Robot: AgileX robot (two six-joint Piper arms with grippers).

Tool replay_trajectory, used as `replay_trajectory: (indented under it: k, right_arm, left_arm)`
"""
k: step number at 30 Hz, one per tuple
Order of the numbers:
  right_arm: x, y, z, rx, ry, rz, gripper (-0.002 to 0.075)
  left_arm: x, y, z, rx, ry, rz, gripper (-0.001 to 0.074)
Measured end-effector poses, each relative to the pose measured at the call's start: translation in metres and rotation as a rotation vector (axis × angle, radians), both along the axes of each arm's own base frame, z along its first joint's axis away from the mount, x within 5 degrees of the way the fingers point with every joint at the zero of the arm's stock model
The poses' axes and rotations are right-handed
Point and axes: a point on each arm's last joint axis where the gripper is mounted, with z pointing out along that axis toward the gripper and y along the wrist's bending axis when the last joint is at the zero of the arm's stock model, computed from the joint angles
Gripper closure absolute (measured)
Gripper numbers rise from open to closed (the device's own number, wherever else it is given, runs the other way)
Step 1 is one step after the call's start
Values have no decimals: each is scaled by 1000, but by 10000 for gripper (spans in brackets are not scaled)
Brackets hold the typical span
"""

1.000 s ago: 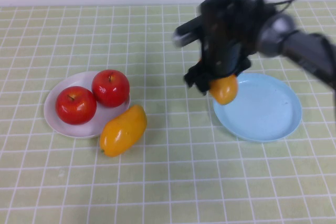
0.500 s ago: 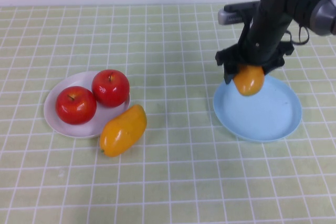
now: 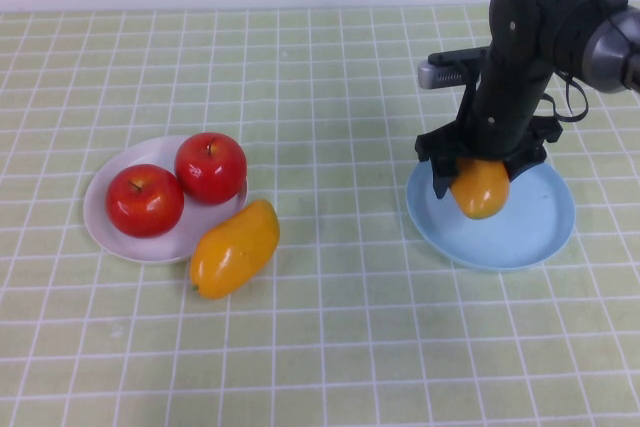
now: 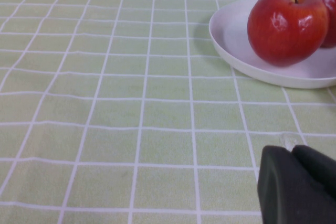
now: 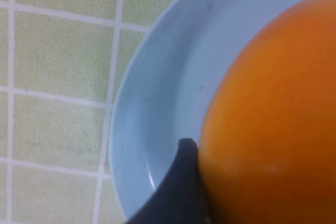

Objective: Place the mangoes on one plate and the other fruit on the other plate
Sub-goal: Put another type of fruit in the right plate

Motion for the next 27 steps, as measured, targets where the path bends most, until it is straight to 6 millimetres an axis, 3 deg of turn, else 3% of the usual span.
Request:
replay_trajectory:
  k: [4,8,14,19,22,27]
  right_arm:
    - [0,0,0,2,1,0,62]
    - [0,0,0,2,1,0,43]
    - [-5,0,19,34,-31,-3,46]
    - [-15,8,43,141,-42,-9,125]
    - [-25,22,53,163,-55,25,172]
    - [-52,68,56,194,-39,135,189]
  left_arm:
    - [0,0,0,0,0,0,733]
    - [0,0,0,0,0,0,733]
    - [0,0,0,0,0,0,733]
    - [0,0,0,0,0,0,733]
    - [0,0,0,0,0,0,733]
    - [0,0,0,0,0,0,733]
